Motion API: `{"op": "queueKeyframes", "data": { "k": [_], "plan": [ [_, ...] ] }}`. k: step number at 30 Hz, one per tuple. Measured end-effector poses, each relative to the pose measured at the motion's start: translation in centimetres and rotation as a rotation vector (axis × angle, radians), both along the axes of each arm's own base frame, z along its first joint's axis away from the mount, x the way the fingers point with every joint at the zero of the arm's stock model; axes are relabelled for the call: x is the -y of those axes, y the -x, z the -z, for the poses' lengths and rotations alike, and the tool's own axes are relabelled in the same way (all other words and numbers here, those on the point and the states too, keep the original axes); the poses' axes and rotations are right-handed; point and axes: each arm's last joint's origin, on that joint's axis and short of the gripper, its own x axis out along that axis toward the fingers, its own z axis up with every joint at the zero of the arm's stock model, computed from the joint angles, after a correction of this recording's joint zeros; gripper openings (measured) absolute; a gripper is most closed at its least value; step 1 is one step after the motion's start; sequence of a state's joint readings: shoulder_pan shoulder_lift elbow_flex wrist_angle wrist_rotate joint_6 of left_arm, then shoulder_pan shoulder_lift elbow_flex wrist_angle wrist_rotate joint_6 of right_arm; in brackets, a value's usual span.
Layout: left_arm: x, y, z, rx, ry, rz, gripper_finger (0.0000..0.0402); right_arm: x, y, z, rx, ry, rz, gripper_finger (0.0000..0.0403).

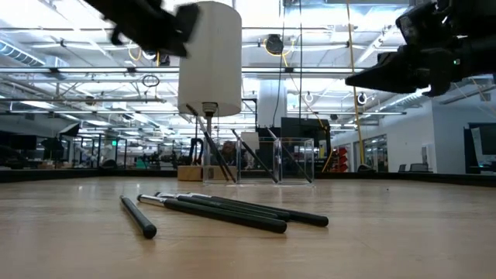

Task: Pick & Place Makeup Supplies
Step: Put the makeup brush into the transparent organizer

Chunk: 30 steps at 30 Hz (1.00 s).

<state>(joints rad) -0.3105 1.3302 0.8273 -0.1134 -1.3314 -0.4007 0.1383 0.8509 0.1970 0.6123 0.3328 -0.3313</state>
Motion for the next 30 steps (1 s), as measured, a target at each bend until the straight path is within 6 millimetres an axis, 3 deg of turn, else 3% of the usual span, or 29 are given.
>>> {"op": "queueKeyframes", "data": {
  "k": [4,8,17,24,30],
  "plan": [
    [0.2,4.4,-3.1,-0.012,-0.033,0.031,0.0001,0.0,0.1,0.4,-0.038,-0.030,0.005,0.0000],
    [-0.7,7.4,-4.8,-0.048,-0.013,0.105,0.0001,0.0,0.0,0.1,-0.003,-0.040,0.005,0.0000],
    [-2.0,11.5,-6.2,-0.060,0.026,0.383,0.0001,0.0,-0.2,-1.5,0.162,-0.159,0.007,0.0000],
    [-2.3,13.9,-4.4,0.118,-0.014,0.782,0.0001,-2.1,-2.7,-4.7,0.045,-0.233,-0.080,0.0000],
    [-2.7,15.0,0.2,0.280,-0.024,0.821,0.0003,-5.2,-7.5,-8.1,-0.195,-0.308,-0.071,0.0000]
  ]
}}
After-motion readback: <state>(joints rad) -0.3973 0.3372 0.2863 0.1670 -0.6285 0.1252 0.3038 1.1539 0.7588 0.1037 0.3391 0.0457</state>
